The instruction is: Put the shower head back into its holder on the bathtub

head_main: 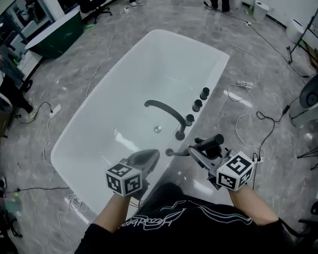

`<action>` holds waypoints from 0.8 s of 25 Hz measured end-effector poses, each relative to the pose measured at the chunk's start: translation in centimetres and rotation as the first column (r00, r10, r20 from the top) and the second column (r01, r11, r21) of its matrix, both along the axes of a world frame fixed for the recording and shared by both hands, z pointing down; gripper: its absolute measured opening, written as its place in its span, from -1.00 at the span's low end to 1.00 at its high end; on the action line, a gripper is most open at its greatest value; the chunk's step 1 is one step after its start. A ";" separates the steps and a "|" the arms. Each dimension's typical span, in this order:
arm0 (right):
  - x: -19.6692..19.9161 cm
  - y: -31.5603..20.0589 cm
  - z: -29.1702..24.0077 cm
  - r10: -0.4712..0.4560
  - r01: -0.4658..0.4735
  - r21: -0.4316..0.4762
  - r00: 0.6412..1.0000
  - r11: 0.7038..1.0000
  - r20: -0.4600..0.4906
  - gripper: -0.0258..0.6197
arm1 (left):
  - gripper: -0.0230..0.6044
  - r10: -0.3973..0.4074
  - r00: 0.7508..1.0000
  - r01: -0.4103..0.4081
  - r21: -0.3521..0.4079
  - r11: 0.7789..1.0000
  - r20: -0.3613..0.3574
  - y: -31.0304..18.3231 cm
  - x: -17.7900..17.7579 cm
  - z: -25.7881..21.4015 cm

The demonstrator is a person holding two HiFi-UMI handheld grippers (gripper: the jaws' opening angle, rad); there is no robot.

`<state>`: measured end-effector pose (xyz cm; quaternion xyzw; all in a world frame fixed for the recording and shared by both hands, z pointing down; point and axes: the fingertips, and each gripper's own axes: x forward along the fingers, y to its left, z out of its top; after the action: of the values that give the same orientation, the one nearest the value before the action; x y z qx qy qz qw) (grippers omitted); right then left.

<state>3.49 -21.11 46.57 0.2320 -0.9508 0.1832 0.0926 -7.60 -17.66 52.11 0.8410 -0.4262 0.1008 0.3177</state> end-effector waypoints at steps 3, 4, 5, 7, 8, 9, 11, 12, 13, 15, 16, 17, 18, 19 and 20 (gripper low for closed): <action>-1.9 -0.4 2.8 -0.045 0.046 0.005 0.997 0.999 -0.063 -0.49 | -0.91 0.011 1.000 -0.010 0.054 0.999 -0.013 1.0 0.0 -2.6; -2.4 -0.6 3.7 -0.057 0.057 0.004 0.995 0.998 -0.083 -0.49 | -0.91 0.011 1.000 -0.010 0.068 0.998 -0.013 1.2 0.0 -3.2; -2.9 -0.7 4.7 -0.068 0.069 0.003 0.992 0.998 -0.104 -0.49 | -0.91 0.009 1.000 -0.007 0.078 0.997 -0.015 1.4 0.1 -3.7; -3.9 -0.6 6.8 -0.093 0.095 0.005 0.984 0.995 -0.155 -0.49 | -0.91 -0.003 1.000 0.005 0.084 0.996 -0.025 2.1 -0.1 -4.1; -4.4 -0.5 7.8 -0.105 0.107 0.005 0.979 0.994 -0.177 -0.49 | -0.91 -0.011 1.000 0.013 0.083 0.996 -0.029 2.5 -0.3 -4.1; -5.0 -0.5 8.7 -0.114 0.117 0.005 0.975 0.993 -0.192 -0.49 | -0.91 -0.020 0.999 0.022 0.082 0.996 -0.031 2.8 -0.7 -4.2; -6.3 -0.8 9.8 -0.121 0.125 0.005 0.972 0.992 -0.203 -0.49 | -0.91 -0.034 0.999 0.036 0.079 0.996 -0.031 3.2 -1.4 -4.3; -6.8 -1.0 10.3 -0.122 0.127 0.008 0.971 0.992 -0.207 -0.49 | -0.91 -0.038 0.999 0.040 0.079 0.996 -0.030 3.3 -1.6 -4.3; -7.4 -1.2 10.8 -0.124 0.129 0.012 0.970 0.992 -0.211 -0.49 | -0.91 -0.039 0.999 0.041 0.080 0.996 -0.030 3.4 -1.8 -4.3; -8.4 -1.5 11.8 -0.127 0.135 0.021 0.967 0.991 -0.220 -0.49 | -0.91 -0.037 0.999 0.040 0.087 0.995 -0.029 3.4 -2.0 -4.1; -8.7 -1.7 12.4 -0.126 0.135 0.024 0.966 0.991 -0.224 -0.49 | -0.91 -0.036 0.999 0.039 0.089 0.995 -0.030 3.3 -2.1 -4.0; -9.0 -1.9 13.0 -0.124 0.133 0.021 0.966 0.991 -0.228 -0.49 | -0.91 -0.036 0.999 0.038 0.090 0.995 -0.033 3.2 -2.1 -3.9; -9.1 -2.1 13.6 -0.122 0.129 0.013 0.965 0.992 -0.231 -0.49 | -0.91 -0.036 0.999 0.039 0.089 0.995 -0.037 3.2 -2.1 -3.8; -9.1 -2.3 14.3 -0.120 0.124 0.001 0.965 0.992 -0.233 -0.49 | -0.91 -0.037 0.999 0.040 0.087 0.995 -0.040 3.1 -2.1 -3.7; -9.1 -2.4 14.9 -0.118 0.118 -0.013 0.965 0.993 -0.235 -0.49 | -0.91 -0.038 0.998 0.041 0.085 0.996 -0.042 3.1 -2.0 -3.5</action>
<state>-5.59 -23.50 61.46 0.1950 -0.9454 0.1481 0.2151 -9.61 -14.56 48.57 0.8471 -0.4401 0.0594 0.2918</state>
